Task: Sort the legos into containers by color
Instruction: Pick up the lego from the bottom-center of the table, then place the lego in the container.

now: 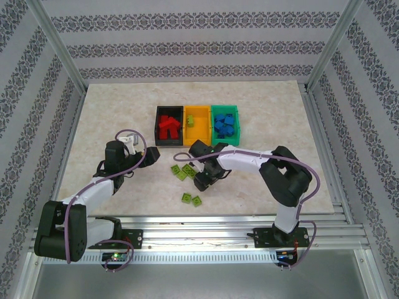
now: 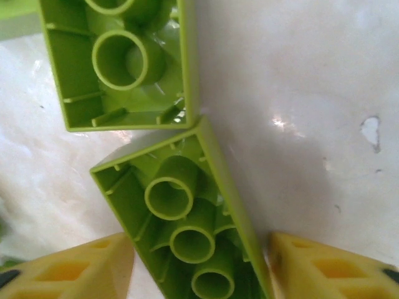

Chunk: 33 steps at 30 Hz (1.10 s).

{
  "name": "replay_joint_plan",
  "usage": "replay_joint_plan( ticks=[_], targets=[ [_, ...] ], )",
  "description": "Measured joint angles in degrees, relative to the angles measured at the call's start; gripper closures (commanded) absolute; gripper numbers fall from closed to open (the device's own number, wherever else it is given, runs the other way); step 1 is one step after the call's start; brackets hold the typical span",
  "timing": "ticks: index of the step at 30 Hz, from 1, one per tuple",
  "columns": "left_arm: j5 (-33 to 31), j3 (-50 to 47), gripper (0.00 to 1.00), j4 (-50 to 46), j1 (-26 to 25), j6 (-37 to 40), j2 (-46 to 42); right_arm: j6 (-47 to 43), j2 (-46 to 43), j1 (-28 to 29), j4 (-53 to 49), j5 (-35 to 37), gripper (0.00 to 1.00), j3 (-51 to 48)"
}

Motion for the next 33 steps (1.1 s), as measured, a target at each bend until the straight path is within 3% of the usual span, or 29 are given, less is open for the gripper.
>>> replay_joint_plan(
  ticks=[3,15,25,33],
  targets=[
    [0.0,0.0,0.14,0.0,0.0,0.0,0.0,0.2,0.0,0.0,0.1,0.0,0.64,0.0],
    [0.0,0.0,0.11,0.0,0.0,0.0,0.0,0.7,-5.2,-0.8,2.8,-0.6,0.66,0.4],
    [0.0,0.0,0.11,0.0,0.0,0.0,0.7,7.0,-3.3,-10.5,9.0,-6.3,0.70,11.8],
    [0.0,0.0,0.11,0.0,0.0,0.0,0.7,9.7,6.2,-15.5,6.9,-6.6,0.57,26.1]
  ],
)
